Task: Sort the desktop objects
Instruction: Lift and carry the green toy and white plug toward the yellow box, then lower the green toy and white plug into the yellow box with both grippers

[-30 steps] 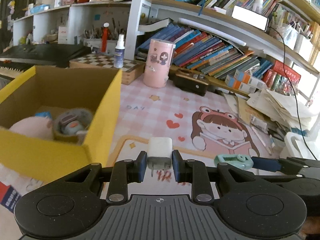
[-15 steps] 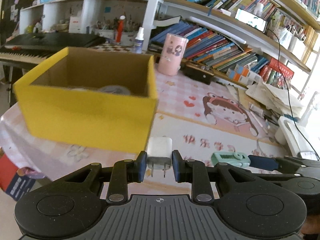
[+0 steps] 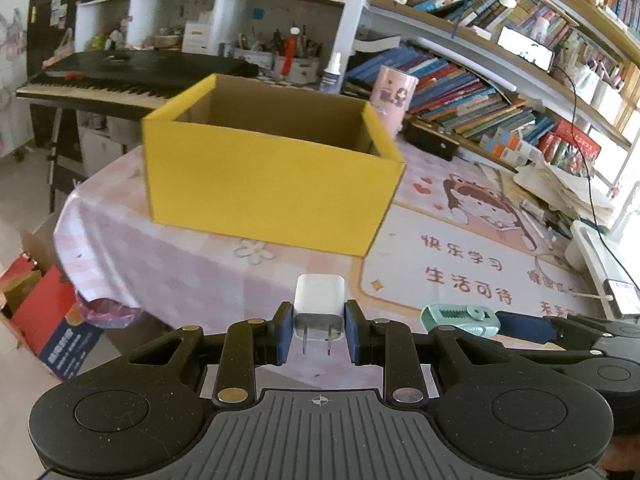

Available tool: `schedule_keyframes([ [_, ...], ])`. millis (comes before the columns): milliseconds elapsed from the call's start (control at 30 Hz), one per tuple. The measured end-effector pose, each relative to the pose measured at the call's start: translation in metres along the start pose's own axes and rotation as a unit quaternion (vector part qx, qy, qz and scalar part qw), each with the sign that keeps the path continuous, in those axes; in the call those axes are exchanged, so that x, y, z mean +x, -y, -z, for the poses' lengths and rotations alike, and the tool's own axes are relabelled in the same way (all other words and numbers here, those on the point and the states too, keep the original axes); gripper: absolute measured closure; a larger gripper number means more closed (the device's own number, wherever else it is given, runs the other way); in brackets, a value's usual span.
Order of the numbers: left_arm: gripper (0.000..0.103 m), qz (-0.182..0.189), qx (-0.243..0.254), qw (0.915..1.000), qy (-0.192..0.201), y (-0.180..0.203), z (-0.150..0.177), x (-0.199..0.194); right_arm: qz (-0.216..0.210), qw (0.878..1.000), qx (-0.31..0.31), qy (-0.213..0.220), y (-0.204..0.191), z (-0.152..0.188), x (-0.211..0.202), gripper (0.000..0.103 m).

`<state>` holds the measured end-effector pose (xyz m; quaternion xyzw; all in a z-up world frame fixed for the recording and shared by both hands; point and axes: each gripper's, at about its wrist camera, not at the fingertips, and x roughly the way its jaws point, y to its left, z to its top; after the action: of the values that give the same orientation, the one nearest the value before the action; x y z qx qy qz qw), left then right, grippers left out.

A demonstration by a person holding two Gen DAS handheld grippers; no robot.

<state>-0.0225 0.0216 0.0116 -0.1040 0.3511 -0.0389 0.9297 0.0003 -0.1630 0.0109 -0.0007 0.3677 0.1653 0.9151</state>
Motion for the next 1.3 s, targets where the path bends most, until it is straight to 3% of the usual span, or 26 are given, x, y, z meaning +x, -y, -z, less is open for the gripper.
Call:
schedule_keyframes([
  [500, 0.078, -0.032, -0.049, 0.998, 0.024, -0.042, 0.007, -0.027, -0.04, 0.998, -0.051, -0.002, -0.051, -0.004, 0.003, 0.036],
  [900, 0.078, -0.058, -0.066, 0.9953, 0.038, -0.055, -0.005, -0.024, -0.066, 0.995, -0.081, 0.002, -0.062, -0.021, 0.016, 0.036],
  [1300, 0.078, -0.092, -0.058, 0.9881, 0.109, -0.049, -0.064, 0.003, -0.084, 0.986, -0.107, 0.093, -0.048, -0.091, 0.038, 0.036],
])
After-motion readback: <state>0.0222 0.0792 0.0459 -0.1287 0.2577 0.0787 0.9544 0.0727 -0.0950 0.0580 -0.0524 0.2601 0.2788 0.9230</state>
